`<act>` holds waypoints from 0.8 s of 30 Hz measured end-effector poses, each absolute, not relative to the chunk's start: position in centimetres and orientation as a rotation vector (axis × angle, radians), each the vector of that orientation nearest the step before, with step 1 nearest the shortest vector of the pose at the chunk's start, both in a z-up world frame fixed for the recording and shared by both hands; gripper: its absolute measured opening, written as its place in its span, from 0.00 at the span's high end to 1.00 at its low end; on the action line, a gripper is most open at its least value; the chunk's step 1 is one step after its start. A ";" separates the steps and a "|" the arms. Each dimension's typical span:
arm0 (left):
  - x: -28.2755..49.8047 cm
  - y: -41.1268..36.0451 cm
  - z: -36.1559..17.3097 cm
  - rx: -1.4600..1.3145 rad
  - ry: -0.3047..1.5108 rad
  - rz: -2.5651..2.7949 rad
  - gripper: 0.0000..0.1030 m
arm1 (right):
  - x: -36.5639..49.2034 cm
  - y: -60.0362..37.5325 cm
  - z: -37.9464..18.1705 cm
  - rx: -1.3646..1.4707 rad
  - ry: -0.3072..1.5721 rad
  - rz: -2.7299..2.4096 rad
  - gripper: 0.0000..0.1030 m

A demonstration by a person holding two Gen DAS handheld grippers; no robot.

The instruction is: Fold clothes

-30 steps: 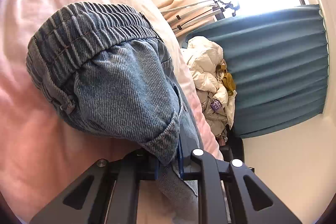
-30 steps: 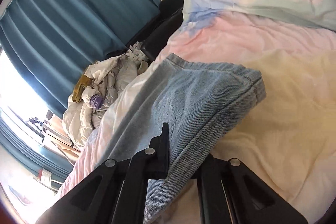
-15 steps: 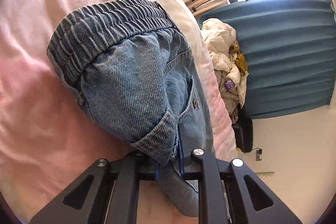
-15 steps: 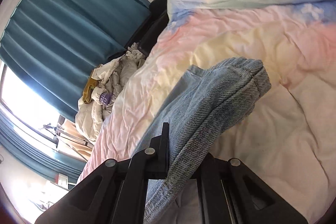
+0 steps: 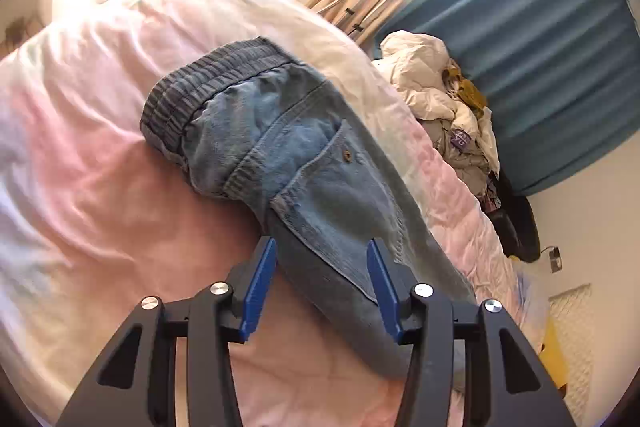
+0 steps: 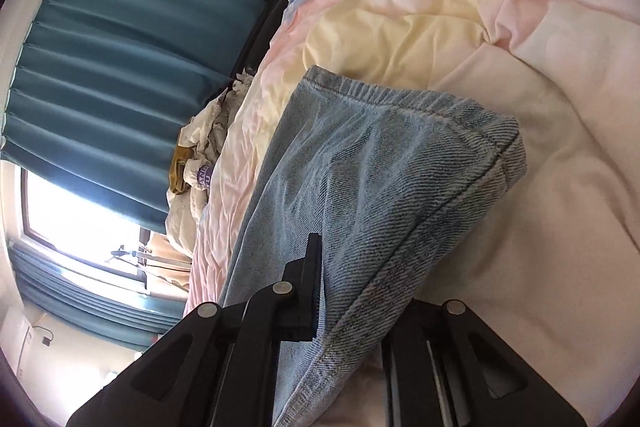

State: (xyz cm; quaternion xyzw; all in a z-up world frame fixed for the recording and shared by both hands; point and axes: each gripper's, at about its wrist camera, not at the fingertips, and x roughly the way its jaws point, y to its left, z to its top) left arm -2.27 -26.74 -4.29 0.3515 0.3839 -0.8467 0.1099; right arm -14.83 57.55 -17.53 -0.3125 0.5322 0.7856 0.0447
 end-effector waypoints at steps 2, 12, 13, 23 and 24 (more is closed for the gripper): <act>-1.7 -24.7 -2.8 0.986 1.005 -2.557 0.53 | -14.4 57.8 -18.3 -0.956 1.676 2.378 0.72; -6.7 -16.5 -4.0 1.123 0.704 -2.745 0.53 | -15.3 58.6 -20.6 -0.917 1.766 2.428 0.54; -7.4 -15.8 -4.5 1.142 0.668 -2.757 0.53 | -15.5 58.7 -20.7 -0.906 1.760 2.443 0.54; -11.7 -9.5 -9.1 1.268 0.335 -2.779 0.53 | -17.4 59.0 -21.2 -0.795 1.701 2.508 0.60; -11.9 -9.1 -9.4 1.270 0.303 -2.769 0.53 | -17.4 59.2 -21.4 -0.779 1.721 2.501 0.62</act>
